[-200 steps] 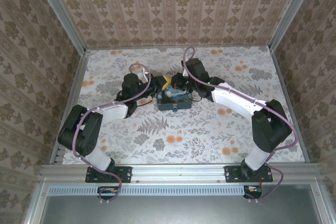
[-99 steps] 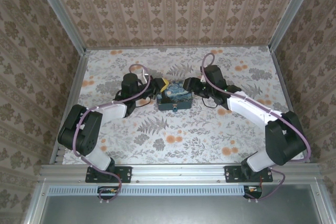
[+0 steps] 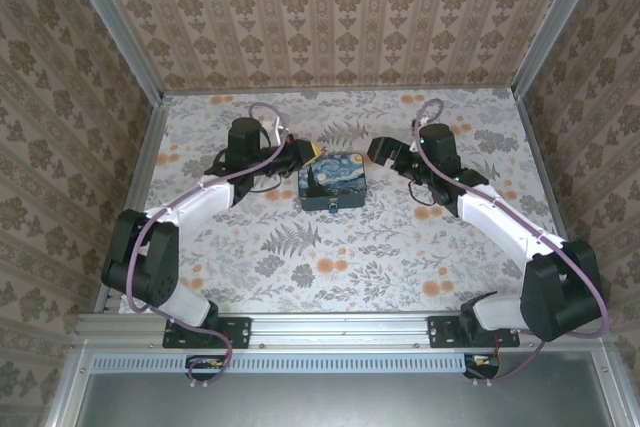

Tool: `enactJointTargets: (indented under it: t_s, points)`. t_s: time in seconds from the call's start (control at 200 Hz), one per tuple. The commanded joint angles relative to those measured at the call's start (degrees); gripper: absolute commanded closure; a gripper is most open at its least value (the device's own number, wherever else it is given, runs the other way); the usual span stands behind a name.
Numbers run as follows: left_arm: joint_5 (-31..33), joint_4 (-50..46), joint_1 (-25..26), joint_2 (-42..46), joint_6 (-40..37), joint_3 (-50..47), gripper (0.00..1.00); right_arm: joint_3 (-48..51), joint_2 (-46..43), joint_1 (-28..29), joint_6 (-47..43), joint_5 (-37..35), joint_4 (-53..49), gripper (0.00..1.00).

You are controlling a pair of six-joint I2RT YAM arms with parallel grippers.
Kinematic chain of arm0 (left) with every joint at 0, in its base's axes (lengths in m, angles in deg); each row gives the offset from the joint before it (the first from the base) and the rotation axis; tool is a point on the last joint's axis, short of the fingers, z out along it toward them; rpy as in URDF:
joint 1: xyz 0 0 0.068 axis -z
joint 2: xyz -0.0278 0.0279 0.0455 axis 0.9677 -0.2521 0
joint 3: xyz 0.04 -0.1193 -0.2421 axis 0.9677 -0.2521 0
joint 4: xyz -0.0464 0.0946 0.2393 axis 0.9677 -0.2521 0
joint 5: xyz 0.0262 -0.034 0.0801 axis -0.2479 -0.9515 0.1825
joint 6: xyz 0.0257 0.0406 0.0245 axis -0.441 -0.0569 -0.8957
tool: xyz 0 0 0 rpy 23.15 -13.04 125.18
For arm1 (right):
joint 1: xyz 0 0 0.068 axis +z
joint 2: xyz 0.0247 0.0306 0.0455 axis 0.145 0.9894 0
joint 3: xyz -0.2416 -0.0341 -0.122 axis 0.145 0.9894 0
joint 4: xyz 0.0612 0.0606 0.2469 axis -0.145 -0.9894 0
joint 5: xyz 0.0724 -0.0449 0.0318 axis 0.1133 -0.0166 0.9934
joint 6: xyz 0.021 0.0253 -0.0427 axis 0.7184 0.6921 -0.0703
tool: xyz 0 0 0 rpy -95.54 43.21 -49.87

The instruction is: Unlock a padlock with a key

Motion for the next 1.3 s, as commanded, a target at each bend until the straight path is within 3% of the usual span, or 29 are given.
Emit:
enactJointTargets:
  t_s: [0.0,0.24,0.45,0.63,0.85,1.04,1.3]
  points:
    - [-2.10,-6.69,-0.20,1.10,-7.15,2.62,1.00,0.85,-0.76,-2.95,2.30,2.60,5.63,0.00]
    - [-6.81,-10.02,-0.21,-1.85,-12.27,7.48,1.00,3.00,2.47,-6.46,6.86,14.80,20.24,0.01]
    - [-8.19,-16.66,-0.51,-3.35,-18.98,12.31,1.00,-0.38,10.53,-6.72,9.44,26.55,29.23,0.24]
    - [-11.96,-17.40,-2.04,-5.18,-20.39,13.70,1.00,-0.97,15.08,-6.69,13.30,33.63,39.31,0.41]
    - [-15.38,-17.14,-2.62,-5.74,-21.63,14.13,1.00,-2.74,18.33,-5.71,15.16,37.61,44.79,0.46]
    - [-17.25,-17.04,-2.48,-6.45,-22.29,14.63,1.00,-7.83,22.36,-2.01,14.94,40.85,44.17,0.46]
    - [-18.07,-16.47,-2.23,-7.41,-21.99,14.57,1.00,-9.58,26.28,0.78,16.21,42.88,46.38,0.53]
